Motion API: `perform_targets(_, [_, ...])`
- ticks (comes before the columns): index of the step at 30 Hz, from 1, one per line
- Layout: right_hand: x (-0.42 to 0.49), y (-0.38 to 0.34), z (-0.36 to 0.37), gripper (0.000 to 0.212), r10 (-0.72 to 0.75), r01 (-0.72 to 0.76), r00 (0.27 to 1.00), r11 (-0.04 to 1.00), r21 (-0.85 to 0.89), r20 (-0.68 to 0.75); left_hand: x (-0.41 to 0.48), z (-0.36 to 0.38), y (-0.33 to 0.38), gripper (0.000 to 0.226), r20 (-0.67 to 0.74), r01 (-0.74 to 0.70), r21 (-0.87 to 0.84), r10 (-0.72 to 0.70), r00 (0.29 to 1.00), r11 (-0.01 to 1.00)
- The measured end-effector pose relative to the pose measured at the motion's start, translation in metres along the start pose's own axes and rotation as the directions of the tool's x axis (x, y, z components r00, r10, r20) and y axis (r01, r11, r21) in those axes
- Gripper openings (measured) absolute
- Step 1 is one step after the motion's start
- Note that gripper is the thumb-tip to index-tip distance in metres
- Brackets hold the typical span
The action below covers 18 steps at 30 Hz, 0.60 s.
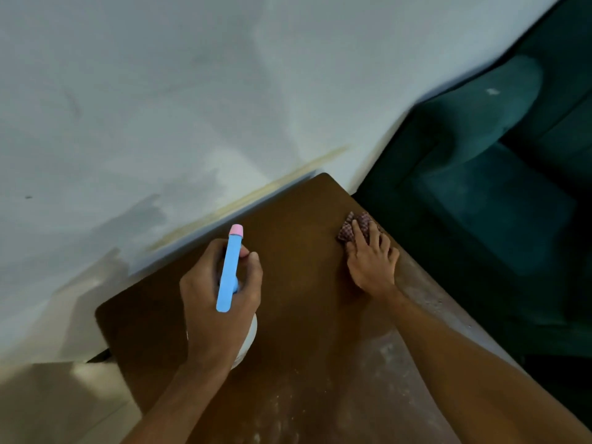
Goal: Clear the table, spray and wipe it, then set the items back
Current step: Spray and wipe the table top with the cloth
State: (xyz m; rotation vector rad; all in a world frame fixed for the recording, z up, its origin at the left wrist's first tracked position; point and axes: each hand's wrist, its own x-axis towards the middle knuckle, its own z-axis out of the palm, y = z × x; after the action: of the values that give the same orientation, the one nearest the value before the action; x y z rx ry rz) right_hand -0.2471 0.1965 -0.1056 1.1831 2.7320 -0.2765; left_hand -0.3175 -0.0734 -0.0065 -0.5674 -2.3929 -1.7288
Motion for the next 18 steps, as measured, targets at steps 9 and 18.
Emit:
perform_targets(9, [-0.018,0.009,0.006,0.058,0.392,-0.387,0.920,0.913,0.132,-0.020,0.016,0.039,0.004,0.023,0.114,-0.060,-0.032,0.063,0.992,0.998])
perform_targets(18, [-0.003,-0.057,0.008,0.055,-0.397,0.401,0.915,0.915,-0.037,0.072,0.002,0.033,0.003,0.020,0.126,-0.131,0.041,0.125,0.984,0.990])
